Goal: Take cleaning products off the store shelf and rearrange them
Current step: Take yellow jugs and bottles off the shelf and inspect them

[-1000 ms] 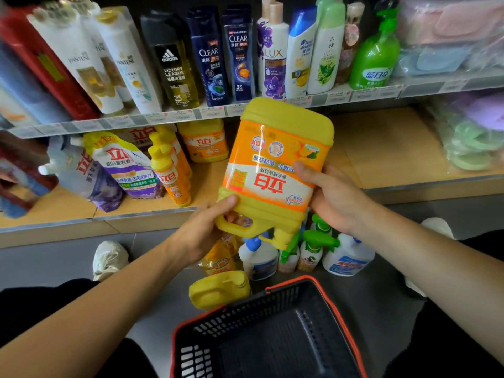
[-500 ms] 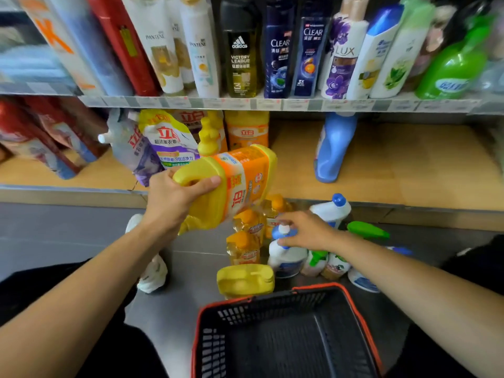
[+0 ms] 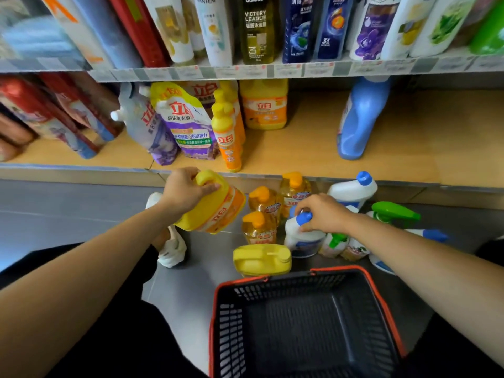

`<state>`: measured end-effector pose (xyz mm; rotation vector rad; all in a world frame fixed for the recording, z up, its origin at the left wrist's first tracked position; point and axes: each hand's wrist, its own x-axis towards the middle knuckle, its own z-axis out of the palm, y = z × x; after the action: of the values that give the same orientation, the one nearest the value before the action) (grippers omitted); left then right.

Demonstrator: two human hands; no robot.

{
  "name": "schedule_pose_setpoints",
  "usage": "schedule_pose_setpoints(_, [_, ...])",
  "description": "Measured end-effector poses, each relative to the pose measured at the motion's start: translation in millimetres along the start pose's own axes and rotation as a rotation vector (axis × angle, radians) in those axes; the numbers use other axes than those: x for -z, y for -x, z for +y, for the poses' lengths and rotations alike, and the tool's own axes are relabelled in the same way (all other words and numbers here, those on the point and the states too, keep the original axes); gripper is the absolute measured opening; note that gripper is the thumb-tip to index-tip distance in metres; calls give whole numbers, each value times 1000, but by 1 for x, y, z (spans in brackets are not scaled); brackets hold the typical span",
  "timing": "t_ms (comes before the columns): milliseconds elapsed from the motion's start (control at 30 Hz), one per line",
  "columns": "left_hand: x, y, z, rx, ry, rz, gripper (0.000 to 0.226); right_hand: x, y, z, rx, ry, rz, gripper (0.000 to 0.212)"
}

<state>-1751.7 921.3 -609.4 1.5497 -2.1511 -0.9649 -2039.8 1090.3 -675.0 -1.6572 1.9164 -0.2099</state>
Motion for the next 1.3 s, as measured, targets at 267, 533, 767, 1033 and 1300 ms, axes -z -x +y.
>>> schedule_pose_setpoints(267, [-59, -34, -23, 153, -70, -199, 29, -3, 0, 9, 39, -31, -6, 30])
schedule_pose_setpoints(533, [-90, -47, -36, -7, -118, -280, 53, -3, 0, 7, 30, 31, -55, 22])
schedule_pose_setpoints(767, [-113, -24, -72, 149, 241, -174, 55, 13, -23, -16, 32, -78, 38, 39])
schedule_pose_setpoints(1033, [-124, -31, -101, 211, 376, -160, 66, 75, -125, -108, 98, -257, 376, 56])
schedule_pose_setpoints(1300, [-133, -36, -110, 176, 310, -156, 62, 90, -195, -163, 185, -56, 568, 44])
